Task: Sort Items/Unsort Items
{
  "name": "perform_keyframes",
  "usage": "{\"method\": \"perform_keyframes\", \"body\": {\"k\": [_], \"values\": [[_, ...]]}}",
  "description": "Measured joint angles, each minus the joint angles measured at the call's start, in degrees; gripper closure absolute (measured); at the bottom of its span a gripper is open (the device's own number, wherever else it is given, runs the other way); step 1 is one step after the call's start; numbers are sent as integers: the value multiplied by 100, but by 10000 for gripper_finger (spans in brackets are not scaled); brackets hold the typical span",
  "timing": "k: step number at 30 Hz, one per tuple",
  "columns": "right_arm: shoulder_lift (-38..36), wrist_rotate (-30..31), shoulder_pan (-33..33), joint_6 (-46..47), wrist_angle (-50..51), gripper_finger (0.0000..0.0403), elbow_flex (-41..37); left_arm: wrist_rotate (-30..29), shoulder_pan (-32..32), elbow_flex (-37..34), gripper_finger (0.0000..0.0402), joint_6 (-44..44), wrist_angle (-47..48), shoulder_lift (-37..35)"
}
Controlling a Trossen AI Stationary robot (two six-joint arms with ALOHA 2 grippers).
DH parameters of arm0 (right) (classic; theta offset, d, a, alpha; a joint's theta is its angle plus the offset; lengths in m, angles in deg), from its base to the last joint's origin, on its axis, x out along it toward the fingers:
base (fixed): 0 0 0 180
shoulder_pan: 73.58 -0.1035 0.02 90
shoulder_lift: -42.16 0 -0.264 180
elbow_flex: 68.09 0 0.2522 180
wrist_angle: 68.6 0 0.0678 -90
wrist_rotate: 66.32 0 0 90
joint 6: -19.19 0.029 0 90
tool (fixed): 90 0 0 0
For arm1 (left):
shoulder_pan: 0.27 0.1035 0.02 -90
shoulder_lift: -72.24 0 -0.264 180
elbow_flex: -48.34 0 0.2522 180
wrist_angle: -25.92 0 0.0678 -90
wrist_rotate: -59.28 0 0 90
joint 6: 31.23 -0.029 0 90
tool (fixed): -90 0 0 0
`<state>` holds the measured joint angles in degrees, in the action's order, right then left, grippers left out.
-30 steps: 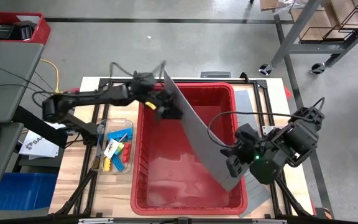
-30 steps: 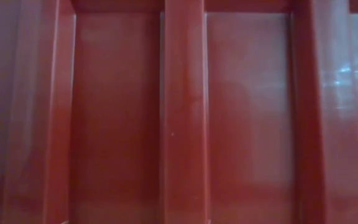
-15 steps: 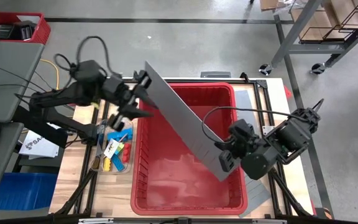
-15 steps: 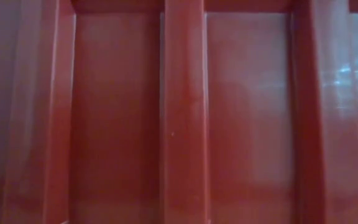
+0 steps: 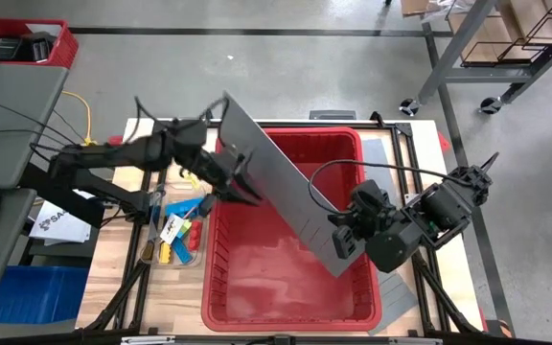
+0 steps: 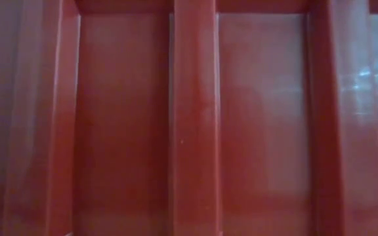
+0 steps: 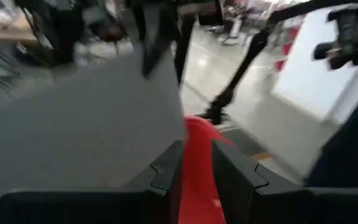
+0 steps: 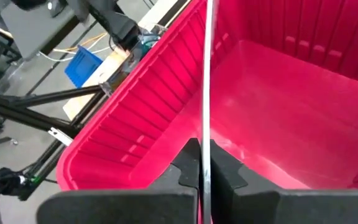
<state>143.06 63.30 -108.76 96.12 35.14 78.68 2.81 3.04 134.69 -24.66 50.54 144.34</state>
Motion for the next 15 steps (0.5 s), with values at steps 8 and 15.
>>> {"method": "perform_keyframes", "body": {"k": [8, 15], "values": [[-13, -56, -22, -269, -4, 403, 0, -1345, -8, -1301, 370, 736, -278, -156], [-2, 166, -48, -525, 26, 403, 0, -4024, 316, -1308, 400, 773, -483, -174]]}}
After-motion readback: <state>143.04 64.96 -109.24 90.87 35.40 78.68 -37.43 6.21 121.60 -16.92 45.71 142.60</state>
